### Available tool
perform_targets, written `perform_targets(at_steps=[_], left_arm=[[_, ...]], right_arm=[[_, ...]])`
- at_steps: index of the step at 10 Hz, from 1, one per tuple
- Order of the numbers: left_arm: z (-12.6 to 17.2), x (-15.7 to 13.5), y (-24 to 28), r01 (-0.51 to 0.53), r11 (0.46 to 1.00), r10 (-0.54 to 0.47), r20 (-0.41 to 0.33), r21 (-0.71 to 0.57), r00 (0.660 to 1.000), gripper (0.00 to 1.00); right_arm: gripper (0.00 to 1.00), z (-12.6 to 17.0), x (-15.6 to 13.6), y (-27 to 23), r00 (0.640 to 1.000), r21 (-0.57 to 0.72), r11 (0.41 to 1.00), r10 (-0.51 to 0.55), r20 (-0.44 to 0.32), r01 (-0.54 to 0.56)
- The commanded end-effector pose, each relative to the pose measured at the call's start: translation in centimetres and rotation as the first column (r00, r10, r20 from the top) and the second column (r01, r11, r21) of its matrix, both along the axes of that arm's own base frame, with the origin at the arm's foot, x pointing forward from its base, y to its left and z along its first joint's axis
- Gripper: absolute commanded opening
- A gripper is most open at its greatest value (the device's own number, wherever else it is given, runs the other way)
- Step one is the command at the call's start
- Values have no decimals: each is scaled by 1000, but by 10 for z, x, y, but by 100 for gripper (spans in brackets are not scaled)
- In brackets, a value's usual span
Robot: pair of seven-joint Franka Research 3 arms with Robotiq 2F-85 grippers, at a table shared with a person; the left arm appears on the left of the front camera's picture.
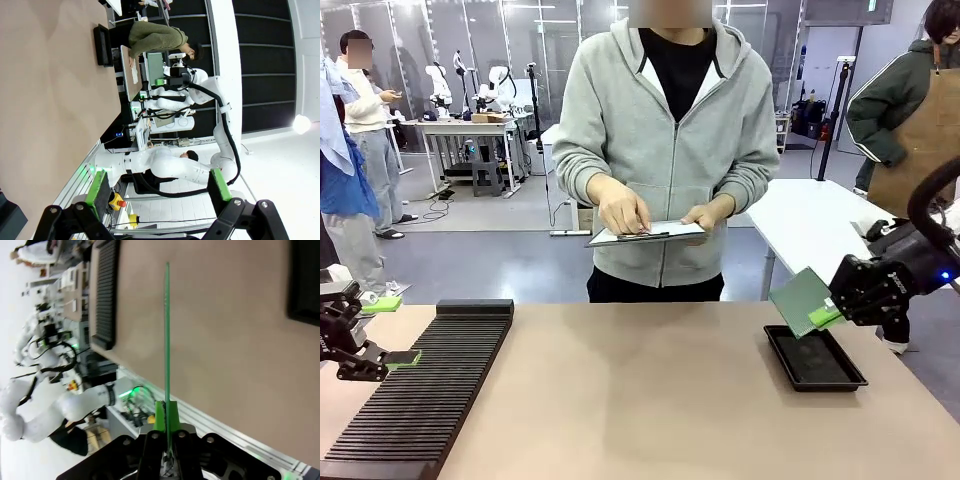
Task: Inspect the PCB.
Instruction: Place the Blank PCB in the ESD tray.
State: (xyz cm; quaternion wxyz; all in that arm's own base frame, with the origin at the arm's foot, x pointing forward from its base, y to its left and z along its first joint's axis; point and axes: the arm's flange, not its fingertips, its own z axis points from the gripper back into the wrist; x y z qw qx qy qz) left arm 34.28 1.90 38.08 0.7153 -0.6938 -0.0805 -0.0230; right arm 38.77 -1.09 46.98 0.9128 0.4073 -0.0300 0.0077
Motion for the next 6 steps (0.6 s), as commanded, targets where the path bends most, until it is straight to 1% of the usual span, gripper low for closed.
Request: perform_targets(at_steps=[1,2,3,4,6], left_arm=[[-1,-2,-1,1,1000,-1,13,0,1000,100],[-1,-2,-1,1,1000,-1,13,0,1000,100],[-1,-2,-1,1,1000,-1,13,0,1000,100],[-1,-2,-1,1,1000,-1,13,0,1000,100],[-1,-2,-1,1,1000,-1,13,0,1000,100]], right_arm=[[3,-9,7,-1,999,-71,997,-36,17,37],[3,-13,12,-1,997,-60,995,-75,16,76],[3,-12,11,2,995,-30,995,-99,-16,99],[3,-8,7,-6,999,-54,998,-37,23,38],[3,-8,7,-6,999,-54,998,-37,23,38]])
